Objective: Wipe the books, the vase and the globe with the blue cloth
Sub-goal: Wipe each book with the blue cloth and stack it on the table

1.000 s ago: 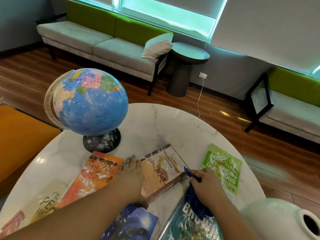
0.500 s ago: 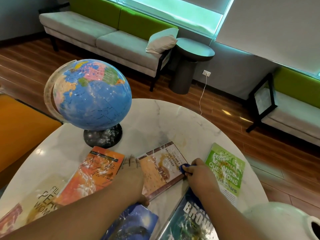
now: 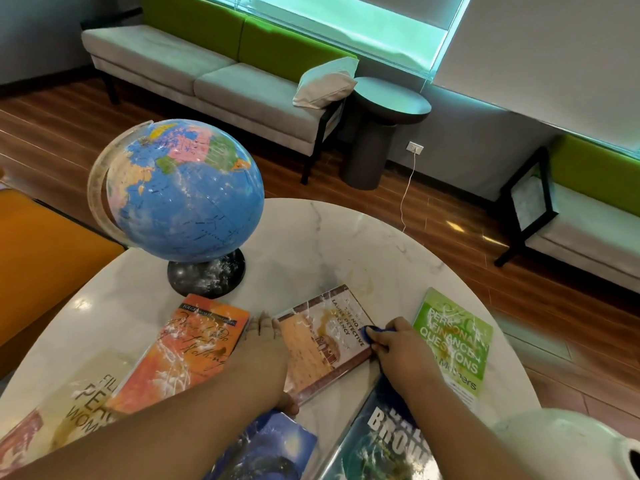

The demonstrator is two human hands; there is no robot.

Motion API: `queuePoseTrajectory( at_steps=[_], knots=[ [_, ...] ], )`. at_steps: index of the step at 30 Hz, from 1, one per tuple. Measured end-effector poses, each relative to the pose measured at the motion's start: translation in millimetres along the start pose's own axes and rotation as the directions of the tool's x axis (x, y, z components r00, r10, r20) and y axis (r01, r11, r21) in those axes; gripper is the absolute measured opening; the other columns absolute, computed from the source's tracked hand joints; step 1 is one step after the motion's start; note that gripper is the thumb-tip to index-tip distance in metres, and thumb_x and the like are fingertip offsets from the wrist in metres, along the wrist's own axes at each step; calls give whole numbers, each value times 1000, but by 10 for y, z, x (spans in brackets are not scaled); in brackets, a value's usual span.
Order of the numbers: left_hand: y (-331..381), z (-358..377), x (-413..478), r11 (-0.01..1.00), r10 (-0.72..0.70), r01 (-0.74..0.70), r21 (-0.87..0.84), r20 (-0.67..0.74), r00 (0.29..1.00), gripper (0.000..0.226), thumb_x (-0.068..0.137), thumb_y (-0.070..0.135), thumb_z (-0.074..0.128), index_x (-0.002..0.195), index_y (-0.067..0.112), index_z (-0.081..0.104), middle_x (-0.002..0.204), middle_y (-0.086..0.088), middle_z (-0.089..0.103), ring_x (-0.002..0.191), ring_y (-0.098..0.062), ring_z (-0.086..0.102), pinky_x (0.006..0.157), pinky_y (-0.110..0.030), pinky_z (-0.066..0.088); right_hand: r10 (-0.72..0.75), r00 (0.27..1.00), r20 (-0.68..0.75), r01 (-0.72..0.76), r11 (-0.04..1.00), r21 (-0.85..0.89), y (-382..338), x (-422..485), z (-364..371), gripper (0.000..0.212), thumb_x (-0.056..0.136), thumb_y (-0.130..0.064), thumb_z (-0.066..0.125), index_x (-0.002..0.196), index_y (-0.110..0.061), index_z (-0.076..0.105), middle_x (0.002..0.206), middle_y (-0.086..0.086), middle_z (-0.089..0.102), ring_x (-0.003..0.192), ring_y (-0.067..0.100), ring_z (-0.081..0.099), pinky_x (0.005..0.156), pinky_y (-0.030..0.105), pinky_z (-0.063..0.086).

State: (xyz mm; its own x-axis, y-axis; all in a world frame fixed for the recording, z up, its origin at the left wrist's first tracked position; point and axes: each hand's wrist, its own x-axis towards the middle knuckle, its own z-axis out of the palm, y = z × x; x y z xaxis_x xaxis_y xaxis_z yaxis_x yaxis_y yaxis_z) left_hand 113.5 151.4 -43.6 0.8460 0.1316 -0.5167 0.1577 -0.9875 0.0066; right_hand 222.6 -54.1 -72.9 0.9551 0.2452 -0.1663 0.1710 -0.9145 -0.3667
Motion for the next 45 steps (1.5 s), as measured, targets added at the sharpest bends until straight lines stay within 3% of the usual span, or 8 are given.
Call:
queuePoseTrajectory(
  at_steps=[15, 19, 28, 31, 34, 38, 42, 45],
  knots=[
    [0, -25, -13, 999, 15, -14, 42, -7, 1000, 135, 70, 72, 64, 145, -10, -13, 155, -29, -10, 146, -39, -2, 121, -40, 3, -90, 994, 59, 90, 996, -1, -113, -16, 18, 23, 95, -40, 50, 99, -19, 59, 84, -10, 52, 66, 3, 53, 53, 15, 43],
    [5, -38, -27, 1000, 8, -8, 25, -2, 1000, 134, 70, 69, 66, 145, -9, -13, 156, -28, -11, 146, -39, -4, 120, -39, 2, -57, 998, 6, 57, 996, -68, -203, -23, 7, 20, 98, -38, 45, 93, -21, 54, 89, -5, 53, 73, 12, 56, 67, 30, 51],
    [3, -19, 11, 999, 6, -6, 39, 0, 1000, 134, 71, 69, 67, 145, -10, -14, 155, -28, -11, 146, -39, -3, 120, -39, 1, -226, 964, 140, 251, 947, -201, -326, -103, 7, 35, 99, -38, 41, 127, -27, 59, 106, -5, 48, 87, 12, 52, 76, 24, 44],
    [-5, 2, 29, 1000, 2, -2, 30, -1, 1000, 136, 69, 69, 67, 145, -9, -14, 156, -28, -11, 146, -39, -4, 121, -40, 2, -277, 940, 199, 302, 947, -110, -297, -152, 31, 32, 97, -42, 46, 122, -31, 63, 98, -9, 47, 83, 7, 50, 69, 19, 40],
    [-12, 25, 48, 999, 9, -9, 49, 0, 1000, 138, 67, 73, 65, 145, -10, -14, 155, -29, -10, 146, -39, -4, 121, -41, 2, -123, 988, 87, 127, 991, -38, -253, -48, 12, 33, 94, -47, 48, 113, -26, 66, 85, -12, 49, 69, 1, 48, 58, 15, 37],
    [-9, 43, 63, 998, 3, -3, 57, 1, 1000, 142, 64, 76, 65, 144, -10, -14, 155, -29, -10, 146, -39, -3, 121, -42, 3, -272, 952, 143, 285, 955, -77, -315, -148, 125, 31, 97, -46, 43, 110, -26, 63, 91, -12, 47, 78, 6, 51, 68, 23, 45],
    [-14, 31, 46, 1000, 4, -4, 29, -7, 1000, 141, 65, 73, 67, 145, -10, -14, 156, -28, -10, 146, -39, -3, 121, -41, 3, -187, 970, 156, 196, 980, -44, -284, -83, 9, 33, 93, -51, 49, 106, -28, 68, 87, -13, 47, 71, 1, 49, 59, 17, 38],
    [-1, 10, 27, 999, 2, -2, 43, -4, 1000, 136, 69, 70, 66, 145, -10, -13, 156, -28, -10, 146, -39, -3, 121, -41, 2, -194, 971, 141, 202, 979, -43, -387, -92, 45, 28, 96, -46, 47, 101, -23, 62, 94, -7, 52, 81, 9, 56, 71, 26, 48]
  ],
)
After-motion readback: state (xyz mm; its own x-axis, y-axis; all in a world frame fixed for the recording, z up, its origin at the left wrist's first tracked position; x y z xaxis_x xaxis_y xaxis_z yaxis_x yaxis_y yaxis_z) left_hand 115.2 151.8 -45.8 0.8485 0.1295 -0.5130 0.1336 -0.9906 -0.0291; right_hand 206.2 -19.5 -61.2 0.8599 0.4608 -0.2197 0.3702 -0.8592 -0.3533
